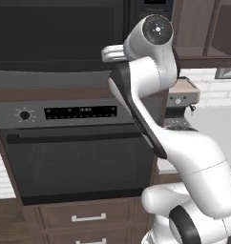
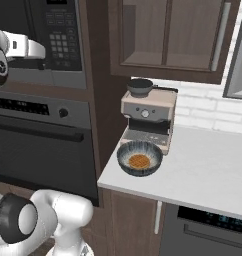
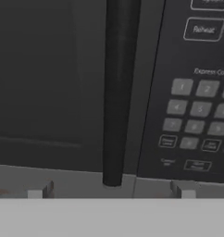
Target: Open the microwave, place the bowl with waffle inside the microwave, then close the microwave door and turn it on.
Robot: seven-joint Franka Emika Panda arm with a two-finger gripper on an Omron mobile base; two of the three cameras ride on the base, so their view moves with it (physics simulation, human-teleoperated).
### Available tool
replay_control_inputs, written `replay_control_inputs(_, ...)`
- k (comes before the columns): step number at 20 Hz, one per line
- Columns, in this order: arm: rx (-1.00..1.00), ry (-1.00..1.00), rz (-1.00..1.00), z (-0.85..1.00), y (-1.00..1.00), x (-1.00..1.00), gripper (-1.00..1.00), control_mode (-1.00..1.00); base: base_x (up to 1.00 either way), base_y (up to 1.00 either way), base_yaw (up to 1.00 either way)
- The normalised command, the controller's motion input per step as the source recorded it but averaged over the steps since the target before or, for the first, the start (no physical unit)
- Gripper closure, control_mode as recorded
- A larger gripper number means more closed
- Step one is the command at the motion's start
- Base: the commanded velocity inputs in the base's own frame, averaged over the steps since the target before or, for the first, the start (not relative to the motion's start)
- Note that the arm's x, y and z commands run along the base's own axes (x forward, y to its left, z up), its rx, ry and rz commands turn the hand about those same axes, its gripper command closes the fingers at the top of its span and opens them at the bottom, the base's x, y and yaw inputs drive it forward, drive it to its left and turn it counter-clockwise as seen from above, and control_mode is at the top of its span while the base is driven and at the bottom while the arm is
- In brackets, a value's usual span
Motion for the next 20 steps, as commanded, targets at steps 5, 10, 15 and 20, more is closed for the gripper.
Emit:
replay_control_inputs(5, 0.00, 0.00, -0.02, 0.00, 0.08, 0.56, -1.00, -1.00, 0.00, 0.00, 0.00)
replay_control_inputs(10, 0.00, 0.00, 0.00, -0.05, 0.00, 0.38, -1.00, -1.00, 0.00, 0.00, 0.00)
replay_control_inputs(15, 0.00, 0.00, 0.00, -0.20, 0.00, 0.31, -1.00, -1.00, 0.00, 0.00, 0.00)
replay_control_inputs(20, 0.00, 0.00, 0.00, -0.33, 0.01, 0.48, -1.00, -1.00, 0.00, 0.00, 0.00)
